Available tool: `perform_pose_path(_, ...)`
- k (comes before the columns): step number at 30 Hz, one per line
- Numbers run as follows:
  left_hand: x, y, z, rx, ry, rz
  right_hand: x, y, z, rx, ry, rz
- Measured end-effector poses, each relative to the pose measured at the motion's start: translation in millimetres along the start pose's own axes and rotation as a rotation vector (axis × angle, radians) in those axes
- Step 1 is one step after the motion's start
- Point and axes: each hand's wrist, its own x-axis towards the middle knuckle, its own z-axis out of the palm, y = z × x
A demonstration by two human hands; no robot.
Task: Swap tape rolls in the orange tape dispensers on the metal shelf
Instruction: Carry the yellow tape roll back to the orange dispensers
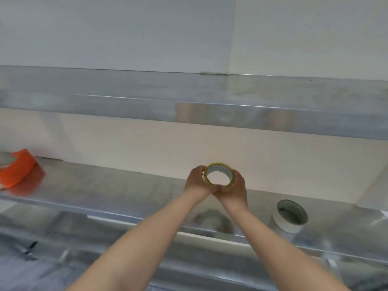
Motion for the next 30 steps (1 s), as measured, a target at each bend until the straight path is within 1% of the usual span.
perform_pose_path(5, -8, -42, -62, -0.067, 0.139, -0.034, -16, -39, 58, 0.015, -0.124, -0.044)
perform_pose_path(9, -15, -70, -106, -0.062, 0.237, -0.053, -32, -66, 101, 0.011, -0.193, -0.057)
perform_pose_path(16, -26, -108, -169, -0.073, 0.331, -0.096, -55, -102, 159, -0.005, -0.247, -0.149)
perform_pose_path(20, -33, -126, -196, -0.104, 0.383, -0.161, -69, -119, 186, -0.008, -0.255, -0.195)
perform_pose_path(23, -38, -139, -216, -0.145, 0.419, -0.218, -79, -132, 206, -0.001, -0.269, -0.209)
perform_pose_path(30, -57, -171, -264, -0.183, 0.495, -0.263, -109, -162, 252, 0.073, -0.322, -0.227)
